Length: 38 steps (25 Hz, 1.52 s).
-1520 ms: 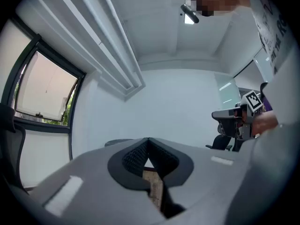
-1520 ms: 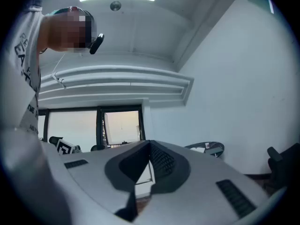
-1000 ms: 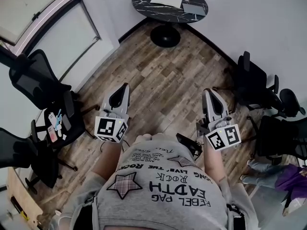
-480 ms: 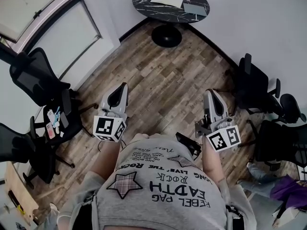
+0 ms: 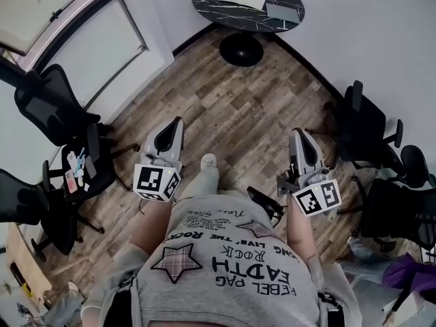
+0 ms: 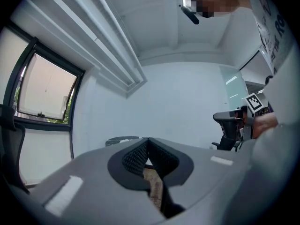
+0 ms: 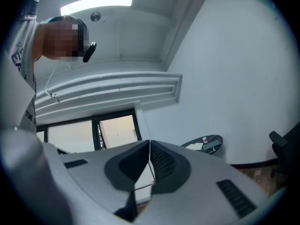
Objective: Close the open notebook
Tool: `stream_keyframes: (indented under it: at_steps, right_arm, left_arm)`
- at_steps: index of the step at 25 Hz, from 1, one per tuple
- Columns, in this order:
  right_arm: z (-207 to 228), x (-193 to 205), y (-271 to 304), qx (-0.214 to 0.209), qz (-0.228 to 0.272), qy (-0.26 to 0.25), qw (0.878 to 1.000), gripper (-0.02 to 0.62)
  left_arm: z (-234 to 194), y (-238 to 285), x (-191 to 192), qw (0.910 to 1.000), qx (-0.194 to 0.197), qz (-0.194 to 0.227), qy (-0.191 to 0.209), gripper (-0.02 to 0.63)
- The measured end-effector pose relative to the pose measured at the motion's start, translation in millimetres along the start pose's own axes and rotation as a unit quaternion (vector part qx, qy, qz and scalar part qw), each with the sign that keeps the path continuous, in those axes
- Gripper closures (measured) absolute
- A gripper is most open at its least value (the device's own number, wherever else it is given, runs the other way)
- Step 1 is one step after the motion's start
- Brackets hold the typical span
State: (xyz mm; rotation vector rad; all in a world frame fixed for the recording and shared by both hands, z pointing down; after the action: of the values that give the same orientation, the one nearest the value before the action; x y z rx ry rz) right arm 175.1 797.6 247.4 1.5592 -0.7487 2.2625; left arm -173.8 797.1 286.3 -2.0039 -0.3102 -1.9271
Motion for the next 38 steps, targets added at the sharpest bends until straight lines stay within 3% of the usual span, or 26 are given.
stream_keyframes:
  at_steps: [14,21,33,38]
  right_arm:
    - [36,15,122,-0.004,0.01,-0.035,0.999,0.581]
    - [55,26,183,0.003,0.023,-0.02,1.0,0.581]
    - [92,43,247,0.043,0.022,-0.019,0.999,0.581]
    - [105,46,265,0.041,0.003,-0.02,0.999,0.581]
  left_arm:
    - [-87,126,9,0.9992,0.034,0.016,-0.012,0.597]
    - [-135,192,14,0.9982,0.053,0.021,-0.016,0.597]
    - [-181,270,31,0.9965,0.081,0.004,-0.022,0.597]
    - [-186,288,32,0.9962,0.083,0.003,-0.024,0.597]
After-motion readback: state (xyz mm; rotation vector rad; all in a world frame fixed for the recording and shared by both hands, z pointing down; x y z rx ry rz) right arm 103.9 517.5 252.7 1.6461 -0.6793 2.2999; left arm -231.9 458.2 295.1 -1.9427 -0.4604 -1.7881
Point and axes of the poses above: the fingertips, and each gripper's own axes: y forward along the fingers, z to its right, x out of its underside, the point moved 8 cm from there along -y, backward along the fingers, and after that the axes turned 7 degrees about z, right-handed, at the moved point
